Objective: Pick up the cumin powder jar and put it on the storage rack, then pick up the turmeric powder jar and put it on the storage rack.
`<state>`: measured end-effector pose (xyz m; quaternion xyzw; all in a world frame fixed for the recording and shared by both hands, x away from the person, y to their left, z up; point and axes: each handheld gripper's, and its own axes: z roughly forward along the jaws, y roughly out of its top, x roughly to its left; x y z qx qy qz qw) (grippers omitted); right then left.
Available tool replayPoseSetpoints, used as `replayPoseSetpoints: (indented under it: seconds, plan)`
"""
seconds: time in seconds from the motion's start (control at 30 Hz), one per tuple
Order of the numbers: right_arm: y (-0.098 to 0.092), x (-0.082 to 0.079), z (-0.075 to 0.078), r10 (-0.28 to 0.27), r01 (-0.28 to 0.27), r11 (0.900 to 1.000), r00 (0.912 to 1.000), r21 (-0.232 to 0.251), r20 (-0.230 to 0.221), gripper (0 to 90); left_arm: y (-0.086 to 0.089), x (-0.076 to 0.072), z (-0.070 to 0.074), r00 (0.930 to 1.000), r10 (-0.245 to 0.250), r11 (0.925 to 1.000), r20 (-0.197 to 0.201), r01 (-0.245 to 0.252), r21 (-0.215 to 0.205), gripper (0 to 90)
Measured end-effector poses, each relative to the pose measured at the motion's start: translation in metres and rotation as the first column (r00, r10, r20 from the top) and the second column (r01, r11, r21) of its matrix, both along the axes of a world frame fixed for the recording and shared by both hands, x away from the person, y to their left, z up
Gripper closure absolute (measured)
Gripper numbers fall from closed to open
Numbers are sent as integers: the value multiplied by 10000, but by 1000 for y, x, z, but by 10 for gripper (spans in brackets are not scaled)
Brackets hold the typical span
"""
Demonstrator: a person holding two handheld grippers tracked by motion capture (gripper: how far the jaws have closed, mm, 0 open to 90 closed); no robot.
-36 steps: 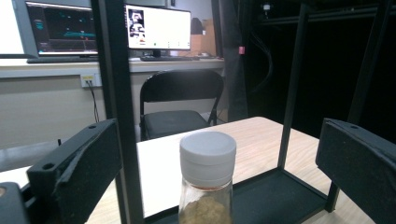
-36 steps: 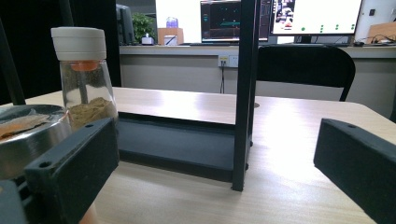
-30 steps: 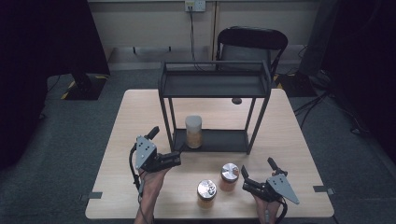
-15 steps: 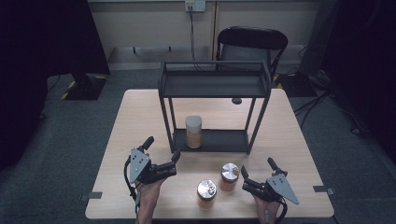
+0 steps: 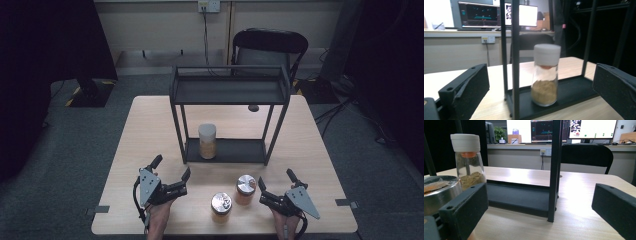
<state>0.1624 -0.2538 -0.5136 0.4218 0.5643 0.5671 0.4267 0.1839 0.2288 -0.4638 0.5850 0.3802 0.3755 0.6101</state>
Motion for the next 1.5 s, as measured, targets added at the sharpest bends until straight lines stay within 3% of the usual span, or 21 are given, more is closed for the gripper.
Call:
replayPoseSetpoints:
  seconds: [0.37,0.47,0.6,0.9,1.33,1.5]
  plan:
    - [0,0,0,-12,12,10000,10000,10,-1,0,-2,-11,-35,9992,403,9990,-36,-404,-165,2]
    - [0,0,0,-9,9,10000,10000,-2,-7,0,-2,-10,-37,9990,438,9988,-125,-435,216,3]
    - [1,0,0,-38,38,10000,10000,3,-18,0,-2,-11,-44,9985,522,9986,-184,-521,78,5]
    - [1,0,0,-55,55,10000,10000,30,-12,0,-4,-10,-45,9981,513,9979,-354,-498,418,4]
    - [1,0,0,-82,82,9999,10000,63,-45,0,-6,-13,-48,9974,696,9973,-200,-691,254,3]
    - [6,0,3,-359,360,9993,9992,78,-201,0,-7,-14,-49,9969,765,9967,-157,-760,270,3]
